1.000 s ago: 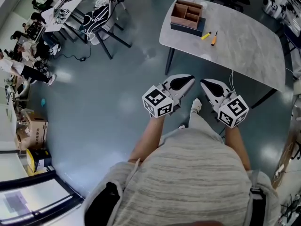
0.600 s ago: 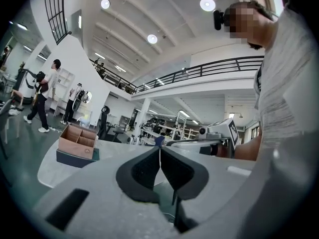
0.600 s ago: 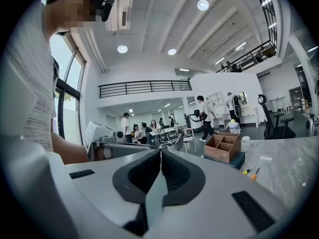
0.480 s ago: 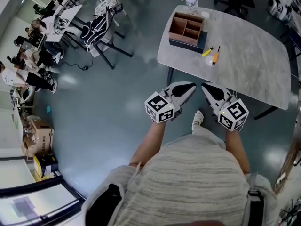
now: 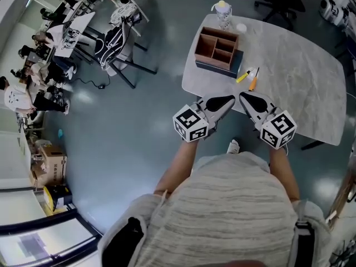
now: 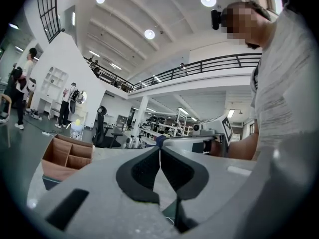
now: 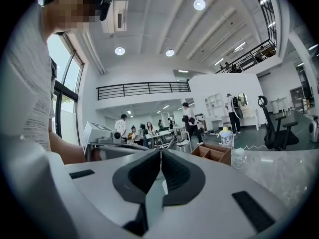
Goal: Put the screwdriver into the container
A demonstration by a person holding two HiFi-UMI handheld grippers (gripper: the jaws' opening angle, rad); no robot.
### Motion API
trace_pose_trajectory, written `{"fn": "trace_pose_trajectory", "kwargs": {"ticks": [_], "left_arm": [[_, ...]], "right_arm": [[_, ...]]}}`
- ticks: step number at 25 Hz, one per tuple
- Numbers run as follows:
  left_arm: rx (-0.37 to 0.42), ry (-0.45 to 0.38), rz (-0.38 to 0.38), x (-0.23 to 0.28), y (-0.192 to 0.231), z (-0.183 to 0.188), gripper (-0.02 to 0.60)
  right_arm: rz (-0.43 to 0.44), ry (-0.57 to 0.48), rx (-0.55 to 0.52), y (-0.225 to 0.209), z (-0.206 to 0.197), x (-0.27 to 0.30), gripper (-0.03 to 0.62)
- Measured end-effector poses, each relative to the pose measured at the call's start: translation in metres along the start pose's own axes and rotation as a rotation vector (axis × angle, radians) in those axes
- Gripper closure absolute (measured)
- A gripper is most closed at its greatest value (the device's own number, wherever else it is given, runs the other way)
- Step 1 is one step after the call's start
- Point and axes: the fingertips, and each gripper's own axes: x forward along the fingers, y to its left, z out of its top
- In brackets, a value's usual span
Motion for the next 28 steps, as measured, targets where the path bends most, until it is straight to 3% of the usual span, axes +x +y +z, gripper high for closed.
{"fn": "trace_pose_trajectory", "kwargs": {"ticks": [9,13,22,28], "left_arm": [[0.037,0.037,-0.021,0.019,0.04,0.007,0.563],[0.028,0.062,-0.065,0.018,0.068,0.004,0.563],[-0.001,0.144,-0.208,0.012,0.151,0.003,0.563],[-0.02,0.172,-0.281,0.017,0.191,0.005,0.563]], "right_arm": [[-0.02,0.011,-0.009,-0.044,0.013,0.03,0.582],[-0.063,0.014,0.007,-0.059,0.012,0.057,0.582],[-0.256,0.001,0.06,-0.109,0.015,0.113,0.582],[-0.406,0.011,0.094,-0.149,0.01,0.119,0.582]]}}
